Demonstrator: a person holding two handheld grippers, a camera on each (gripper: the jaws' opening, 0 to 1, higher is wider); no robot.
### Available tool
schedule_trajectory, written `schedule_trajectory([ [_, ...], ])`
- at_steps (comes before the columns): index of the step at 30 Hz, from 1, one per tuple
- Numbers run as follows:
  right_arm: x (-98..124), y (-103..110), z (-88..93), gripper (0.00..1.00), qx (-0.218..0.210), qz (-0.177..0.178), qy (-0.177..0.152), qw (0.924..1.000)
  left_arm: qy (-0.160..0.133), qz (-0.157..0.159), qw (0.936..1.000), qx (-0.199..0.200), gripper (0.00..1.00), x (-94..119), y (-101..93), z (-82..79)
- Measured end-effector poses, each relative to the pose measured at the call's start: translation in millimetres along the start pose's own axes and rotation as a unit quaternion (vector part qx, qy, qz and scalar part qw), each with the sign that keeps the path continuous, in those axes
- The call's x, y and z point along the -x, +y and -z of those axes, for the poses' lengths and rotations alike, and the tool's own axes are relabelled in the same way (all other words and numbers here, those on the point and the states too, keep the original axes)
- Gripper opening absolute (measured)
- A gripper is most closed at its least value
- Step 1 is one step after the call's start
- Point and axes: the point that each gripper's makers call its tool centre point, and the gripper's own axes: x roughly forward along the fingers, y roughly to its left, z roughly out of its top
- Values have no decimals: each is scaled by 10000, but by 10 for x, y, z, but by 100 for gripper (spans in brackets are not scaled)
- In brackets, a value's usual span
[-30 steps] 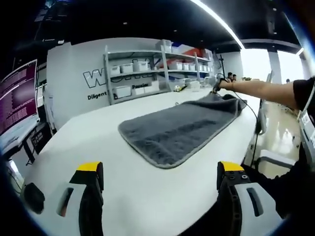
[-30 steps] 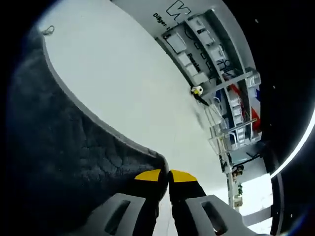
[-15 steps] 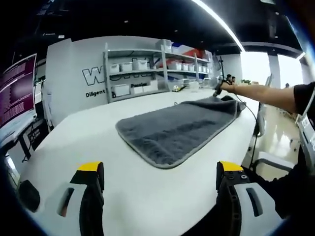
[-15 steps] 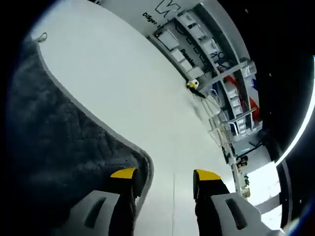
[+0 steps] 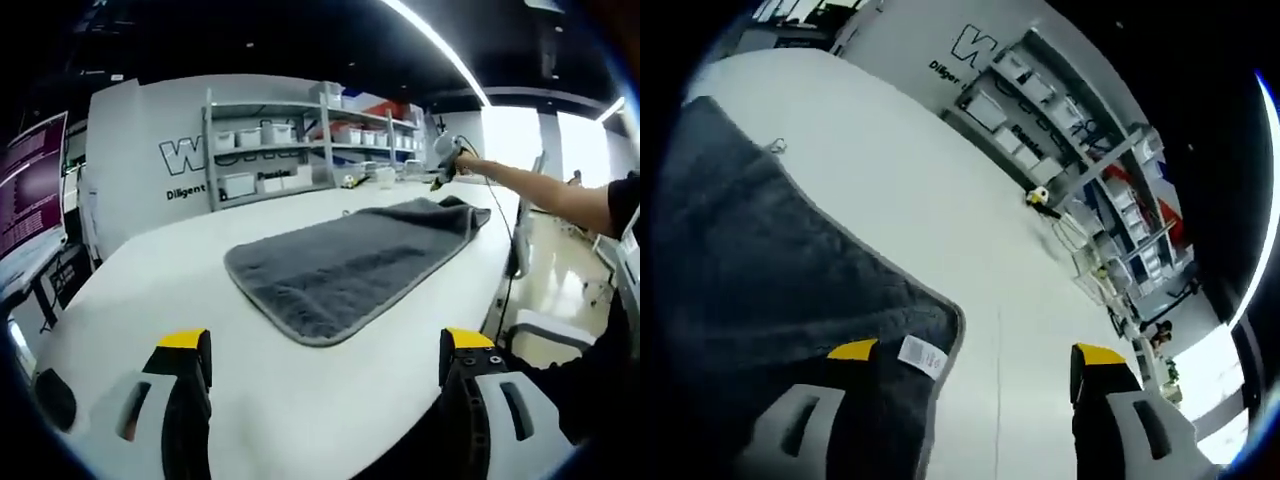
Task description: Open the folded towel by lifting each exposed corner and separating the folded layers until the towel lies flat within the target outline without major curled edges
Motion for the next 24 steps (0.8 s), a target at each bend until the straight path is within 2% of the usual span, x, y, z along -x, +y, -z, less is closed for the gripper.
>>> schedule_trajectory([
  [2,215,48,102,95,-115,-83,61,9999,-27,39,10000,-28,92,9,-45,-22],
  [4,376,108,175,99,-281,-208,79,9994,-54,78,9999,-56,92,18,-91,-43],
  [5,459,135,211,99,-465,-268,68,9985,-78,96,9999,-76,93,20,-111,-61],
  [11,944,208,350,99,-815,-454,-215,9954,-114,202,9996,-174,93,10,-238,-101],
  [16,1180,417,418,99,-969,-869,-572,9899,-75,196,9995,-247,93,-7,-312,-106],
  [21,1274,551,521,99,-1144,-1097,-845,9837,-147,126,9996,-207,94,-54,-316,-174],
  [23,1346,699,552,99,-1256,-1362,-1062,9769,-238,110,9995,-152,94,-58,-310,-214],
  [24,1377,750,574,99,-1335,-1467,-1134,9735,-376,101,9992,-60,95,-62,-305,-259],
])
